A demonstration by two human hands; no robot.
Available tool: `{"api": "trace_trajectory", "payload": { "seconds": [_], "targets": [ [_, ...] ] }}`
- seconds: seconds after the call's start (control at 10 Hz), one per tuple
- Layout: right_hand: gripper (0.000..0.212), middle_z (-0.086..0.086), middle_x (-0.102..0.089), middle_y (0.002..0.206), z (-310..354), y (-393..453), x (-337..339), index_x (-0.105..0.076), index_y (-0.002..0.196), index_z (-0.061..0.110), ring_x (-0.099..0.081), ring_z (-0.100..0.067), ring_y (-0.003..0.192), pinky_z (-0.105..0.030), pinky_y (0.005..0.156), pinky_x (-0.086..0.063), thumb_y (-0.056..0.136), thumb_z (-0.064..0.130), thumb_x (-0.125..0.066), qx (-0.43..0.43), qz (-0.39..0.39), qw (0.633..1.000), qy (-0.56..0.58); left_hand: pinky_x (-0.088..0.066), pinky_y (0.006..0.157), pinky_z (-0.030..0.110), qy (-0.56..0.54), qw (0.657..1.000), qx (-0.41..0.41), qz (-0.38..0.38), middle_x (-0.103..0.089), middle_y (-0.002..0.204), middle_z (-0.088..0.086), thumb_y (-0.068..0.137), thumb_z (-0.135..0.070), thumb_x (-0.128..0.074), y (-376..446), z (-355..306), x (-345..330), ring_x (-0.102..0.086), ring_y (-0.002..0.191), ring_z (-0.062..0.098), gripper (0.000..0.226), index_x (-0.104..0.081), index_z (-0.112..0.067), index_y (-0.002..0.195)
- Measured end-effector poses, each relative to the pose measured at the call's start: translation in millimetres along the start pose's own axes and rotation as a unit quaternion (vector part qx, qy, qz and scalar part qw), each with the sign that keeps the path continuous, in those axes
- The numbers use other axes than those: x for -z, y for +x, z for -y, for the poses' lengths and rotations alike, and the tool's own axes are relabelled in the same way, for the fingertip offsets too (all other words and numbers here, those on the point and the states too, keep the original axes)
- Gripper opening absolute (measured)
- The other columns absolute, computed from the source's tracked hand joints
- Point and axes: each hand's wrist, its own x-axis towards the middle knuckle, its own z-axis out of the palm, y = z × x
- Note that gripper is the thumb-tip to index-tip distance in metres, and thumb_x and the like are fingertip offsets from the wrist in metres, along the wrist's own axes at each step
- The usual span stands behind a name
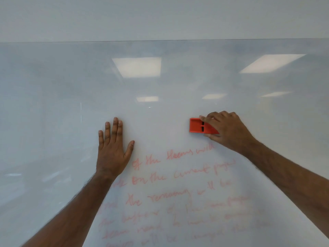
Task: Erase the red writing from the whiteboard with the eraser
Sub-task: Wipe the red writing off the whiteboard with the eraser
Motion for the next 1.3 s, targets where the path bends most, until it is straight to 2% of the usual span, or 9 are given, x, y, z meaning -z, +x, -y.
{"api": "trace_trajectory", "payload": {
  "seconds": [0.1, 0.3, 0.4, 0.6, 0.7, 0.9, 1.1, 1.2, 1.3],
  "targets": [
    [0.072, -0.001, -0.063, 0.128, -22, 4, 6, -0.054, 0.148, 0.026, -0.062, -0.031, 0.100, -0.044, 0.077, -0.047, 0.085, 0.044, -0.083, -0.090, -0.005, 0.996, 0.024, -0.001, 0.138, 0.055, -0.002, 1.000, 0.004, 0.008, 0.012, 0.184, -0.001, 0.108, -0.060, -0.024, -1, -2, 1, 0.015, 0.170, 0.025, 0.085, 0.005, -0.015, 0.175],
    [0.068, 0.000, -0.059, 0.134, -23, 25, 8, -0.051, 0.149, 0.030, -0.057, -0.031, 0.113, -0.050, 0.090, -0.046, 0.088, 0.045, -0.079, -0.227, -0.025, 0.967, 0.111, 0.001, 0.138, 0.054, -0.017, 1.000, 0.022, 0.002, 0.013, 0.184, -0.002, 0.108, -0.060, -0.026, -4, -10, 1, 0.018, 0.170, 0.023, 0.086, 0.006, -0.016, 0.175],
    [0.069, 0.000, -0.059, 0.134, -4, 28, 6, -0.050, 0.150, 0.030, -0.055, -0.031, 0.114, -0.049, 0.091, -0.044, 0.089, 0.045, -0.078, -0.223, -0.029, 0.967, 0.120, -0.001, 0.138, 0.055, -0.013, 1.000, 0.025, -0.003, 0.012, 0.184, -0.001, 0.108, -0.059, -0.026, -6, -12, -3, 0.016, 0.170, 0.024, 0.085, 0.005, -0.015, 0.175],
    [0.071, 0.002, -0.061, 0.130, 17, -1, 0, -0.049, 0.154, 0.028, -0.060, -0.026, 0.105, -0.046, 0.084, -0.046, 0.090, 0.049, -0.075, -0.078, 0.003, 0.995, 0.055, -0.001, 0.138, 0.055, -0.009, 1.000, 0.021, 0.002, 0.013, 0.184, -0.001, 0.109, -0.060, -0.024, -7, -10, -4, 0.016, 0.170, 0.023, 0.085, 0.006, -0.016, 0.175],
    [0.072, 0.000, -0.063, 0.129, 5, -17, 1, -0.051, 0.153, 0.026, -0.062, -0.027, 0.102, -0.044, 0.080, -0.047, 0.090, 0.049, -0.077, -0.054, 0.012, 0.998, 0.028, -0.001, 0.138, 0.054, -0.010, 1.000, 0.022, 0.006, 0.013, 0.184, -0.001, 0.109, -0.060, -0.024, -6, -11, -3, 0.017, 0.170, 0.023, 0.085, 0.006, -0.016, 0.175],
    [0.073, -0.004, -0.063, 0.128, -41, -29, 5, -0.052, 0.151, 0.025, -0.063, -0.033, 0.100, -0.047, 0.079, -0.049, 0.087, 0.049, -0.078, -0.118, 0.005, 0.993, 0.031, -0.001, 0.138, 0.055, -0.009, 0.999, 0.031, 0.004, 0.015, 0.184, -0.001, 0.109, -0.058, -0.025, -8, -13, -5, 0.017, 0.170, 0.023, 0.085, 0.008, -0.016, 0.175],
    [0.070, -0.006, -0.060, 0.129, -74, -16, 3, -0.050, 0.152, 0.033, -0.058, -0.036, 0.109, -0.052, 0.090, -0.047, 0.089, 0.049, -0.077, -0.262, -0.057, 0.958, 0.099, 0.000, 0.138, 0.054, -0.005, 0.999, 0.033, 0.005, 0.015, 0.184, -0.002, 0.109, -0.059, -0.024, -8, -14, -4, 0.017, 0.170, 0.022, 0.085, 0.008, -0.017, 0.175],
    [0.070, -0.007, -0.059, 0.129, -64, -2, -2, -0.049, 0.152, 0.034, -0.055, -0.037, 0.111, -0.053, 0.091, -0.044, 0.090, 0.047, -0.078, -0.309, -0.073, 0.940, 0.128, -0.001, 0.138, 0.054, -0.008, 0.999, 0.031, 0.000, 0.014, 0.184, -0.002, 0.109, -0.059, -0.024, -9, -15, -4, 0.017, 0.170, 0.023, 0.084, 0.007, -0.017, 0.175],
    [0.071, -0.008, -0.059, 0.125, -38, 5, -4, -0.049, 0.153, 0.033, -0.054, -0.037, 0.108, -0.052, 0.089, -0.044, 0.089, 0.046, -0.078, -0.287, -0.079, 0.945, 0.136, -0.001, 0.138, 0.054, -0.006, 0.999, 0.034, -0.003, 0.014, 0.184, -0.002, 0.109, -0.059, -0.024, -9, -16, -5, 0.017, 0.170, 0.023, 0.084, 0.008, -0.017, 0.175]
  ]
}}
